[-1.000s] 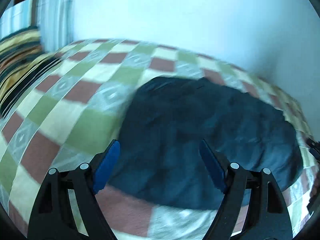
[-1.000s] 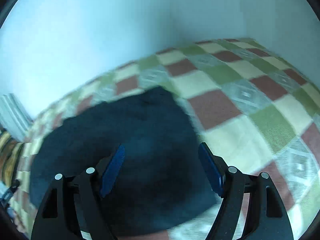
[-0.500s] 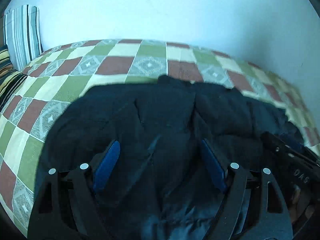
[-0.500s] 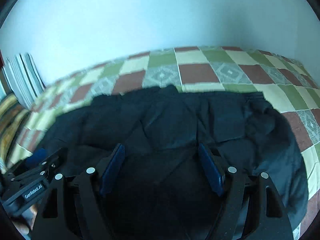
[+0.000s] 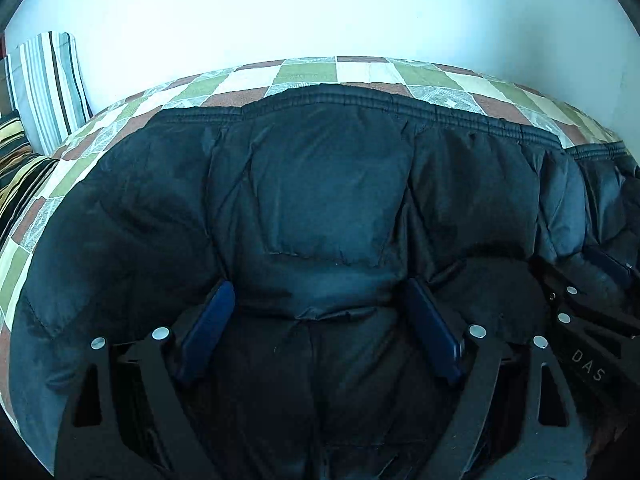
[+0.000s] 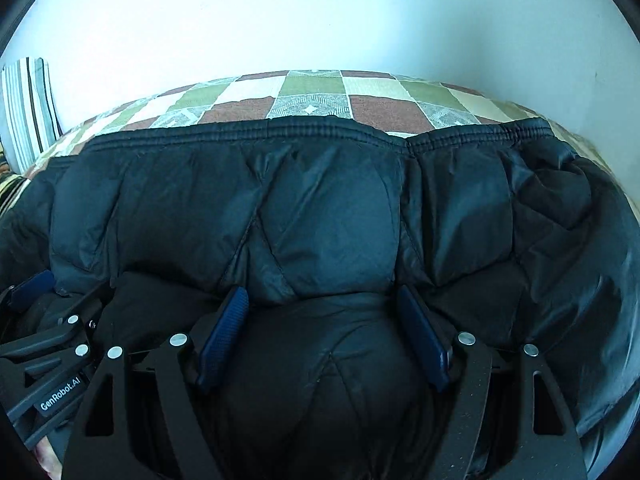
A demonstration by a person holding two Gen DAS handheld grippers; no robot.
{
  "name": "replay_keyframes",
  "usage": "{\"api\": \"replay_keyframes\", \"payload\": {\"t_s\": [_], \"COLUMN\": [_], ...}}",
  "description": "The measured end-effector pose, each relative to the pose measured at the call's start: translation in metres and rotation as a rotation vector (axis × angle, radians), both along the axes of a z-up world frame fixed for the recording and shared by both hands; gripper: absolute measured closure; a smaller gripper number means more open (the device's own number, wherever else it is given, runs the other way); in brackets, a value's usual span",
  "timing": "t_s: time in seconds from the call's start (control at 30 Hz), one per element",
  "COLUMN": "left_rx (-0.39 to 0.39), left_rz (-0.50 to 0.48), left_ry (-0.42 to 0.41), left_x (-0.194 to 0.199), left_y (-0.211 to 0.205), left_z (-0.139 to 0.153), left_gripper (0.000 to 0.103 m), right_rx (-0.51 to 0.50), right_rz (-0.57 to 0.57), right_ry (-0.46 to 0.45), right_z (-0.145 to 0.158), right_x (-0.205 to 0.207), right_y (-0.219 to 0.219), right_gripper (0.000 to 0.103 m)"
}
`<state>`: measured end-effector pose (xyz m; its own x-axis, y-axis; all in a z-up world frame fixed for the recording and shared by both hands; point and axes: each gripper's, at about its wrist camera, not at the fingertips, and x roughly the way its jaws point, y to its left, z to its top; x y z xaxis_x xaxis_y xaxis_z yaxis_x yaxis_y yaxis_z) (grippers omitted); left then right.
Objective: Fold large clothes
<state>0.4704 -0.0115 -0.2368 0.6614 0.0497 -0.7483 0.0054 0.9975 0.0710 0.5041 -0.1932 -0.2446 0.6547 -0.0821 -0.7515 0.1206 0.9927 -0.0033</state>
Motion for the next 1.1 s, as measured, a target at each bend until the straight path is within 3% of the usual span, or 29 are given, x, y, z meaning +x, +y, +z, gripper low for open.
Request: {"api": "replay_keyframes", "payload": {"t_s": [0.97, 1.1], "left_rx": [0.002, -0.044], "left_rz": [-0.003, -0.028], "left_ry": [0.011, 0.022], "left_x": [0.004, 0.002], "left_y": [-0.002, 0.005], "left_z": [-0.007, 0.005], "left_gripper": [0.016, 0.017], "right_rx": [-0.036, -0.023], "right_rz": [-0.009, -0.01], "right_ry": [-0.003, -0.013], "right_z": [-0.002, 0.001], "right_x": [0.002, -0.001], "right_y": [0.003, 0.001], "right_gripper": [0.027, 0.027]}}
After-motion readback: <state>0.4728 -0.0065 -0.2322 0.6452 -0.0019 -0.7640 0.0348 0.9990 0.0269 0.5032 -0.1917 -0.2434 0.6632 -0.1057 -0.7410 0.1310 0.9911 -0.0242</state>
